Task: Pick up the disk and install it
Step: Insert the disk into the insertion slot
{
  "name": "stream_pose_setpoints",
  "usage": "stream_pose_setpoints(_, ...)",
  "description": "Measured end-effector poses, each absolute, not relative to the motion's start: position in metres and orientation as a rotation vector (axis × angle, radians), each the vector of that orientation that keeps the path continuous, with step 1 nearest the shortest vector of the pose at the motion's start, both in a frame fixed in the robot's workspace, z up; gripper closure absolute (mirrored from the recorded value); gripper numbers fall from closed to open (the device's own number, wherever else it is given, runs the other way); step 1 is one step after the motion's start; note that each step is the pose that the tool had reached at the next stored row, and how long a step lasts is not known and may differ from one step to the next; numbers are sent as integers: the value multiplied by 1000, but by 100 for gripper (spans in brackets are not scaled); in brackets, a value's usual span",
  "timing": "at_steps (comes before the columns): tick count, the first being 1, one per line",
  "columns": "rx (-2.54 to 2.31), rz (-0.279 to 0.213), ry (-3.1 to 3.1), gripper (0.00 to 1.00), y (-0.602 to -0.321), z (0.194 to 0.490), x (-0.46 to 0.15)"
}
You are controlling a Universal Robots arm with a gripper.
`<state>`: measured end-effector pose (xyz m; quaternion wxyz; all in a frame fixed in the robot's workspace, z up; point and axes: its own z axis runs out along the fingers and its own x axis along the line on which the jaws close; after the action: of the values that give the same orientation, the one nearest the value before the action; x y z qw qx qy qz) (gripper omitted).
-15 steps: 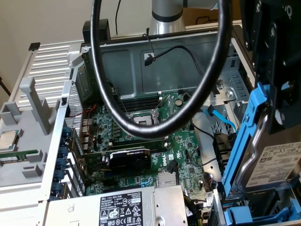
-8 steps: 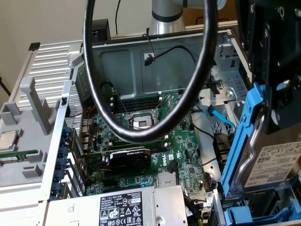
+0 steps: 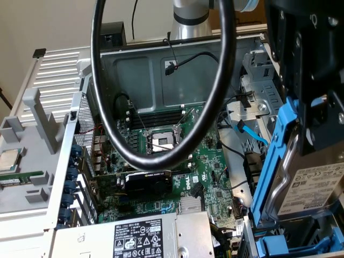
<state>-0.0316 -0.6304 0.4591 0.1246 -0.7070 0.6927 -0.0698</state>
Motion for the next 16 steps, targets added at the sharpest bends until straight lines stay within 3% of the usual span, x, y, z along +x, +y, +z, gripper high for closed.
stream_pose_setpoints(16,-2059,-205,2018,64,-632,456,-32)
